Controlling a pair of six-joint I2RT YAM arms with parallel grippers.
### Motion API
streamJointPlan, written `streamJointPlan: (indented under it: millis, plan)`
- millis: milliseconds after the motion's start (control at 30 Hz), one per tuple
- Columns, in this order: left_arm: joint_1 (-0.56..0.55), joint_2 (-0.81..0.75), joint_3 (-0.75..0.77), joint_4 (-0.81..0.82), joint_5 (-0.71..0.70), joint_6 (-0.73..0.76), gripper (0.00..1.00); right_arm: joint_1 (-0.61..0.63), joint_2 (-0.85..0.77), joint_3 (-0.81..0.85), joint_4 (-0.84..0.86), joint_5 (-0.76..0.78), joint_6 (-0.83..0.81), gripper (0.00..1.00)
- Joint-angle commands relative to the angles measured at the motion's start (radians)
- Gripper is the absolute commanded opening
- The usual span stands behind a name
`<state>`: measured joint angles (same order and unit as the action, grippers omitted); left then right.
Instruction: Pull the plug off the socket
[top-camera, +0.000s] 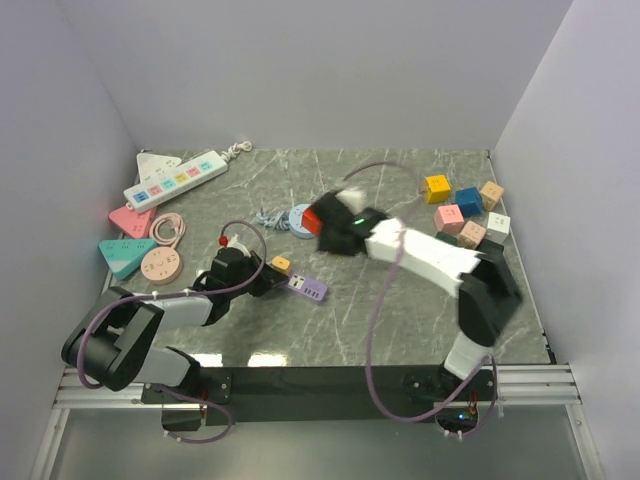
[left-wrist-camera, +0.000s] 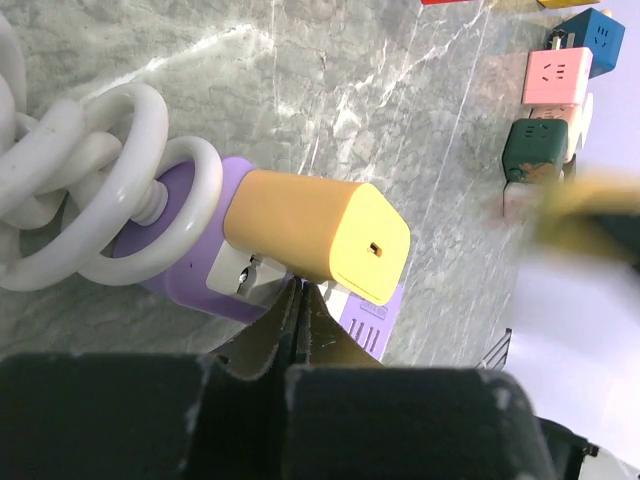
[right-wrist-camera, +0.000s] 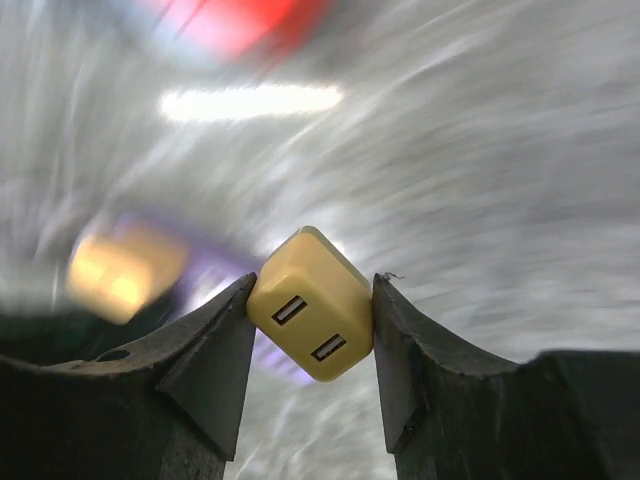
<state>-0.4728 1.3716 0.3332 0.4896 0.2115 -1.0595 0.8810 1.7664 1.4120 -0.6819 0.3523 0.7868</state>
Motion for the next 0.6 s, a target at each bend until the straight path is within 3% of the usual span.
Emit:
streamJointPlan:
  millis: [0, 33, 167, 367, 467, 533, 567]
  plan:
    - [-0.006, 0.021, -0.026, -0.117, -0.044, 0.043, 0.01, -0.226, -0.208, -0.108, 0.019, 0.103, 0.006, 0.0]
    - [-0.006, 0.012, -0.023, -0.118, -0.044, 0.044, 0.01, -0.328, -0.212, -0.135, 0.024, 0.109, -0.007, 0.0]
    - [-0.006, -0.051, 0.013, -0.17, -0.032, 0.064, 0.01, -0.546, -0.119, -0.105, -0.018, 0.096, -0.018, 0.0]
    - [-0.006, -0.108, 0.107, -0.252, -0.017, 0.11, 0.01, -0.703, 0.057, -0.001, -0.031, 0.019, -0.009, 0.01]
    - [-0.006, -0.146, 0.142, -0.29, -0.009, 0.107, 0.01, -0.763, 0.14, 0.056, -0.07, 0.042, 0.017, 0.07]
    - [-0.006, -0.18, 0.158, -0.33, -0.017, 0.116, 0.01, -0.81, 0.157, 0.071, -0.077, 0.033, 0.026, 0.15]
    - [-0.006, -0.192, 0.17, -0.35, -0.033, 0.119, 0.01, -0.827, 0.165, 0.074, -0.079, 0.019, 0.031, 0.25]
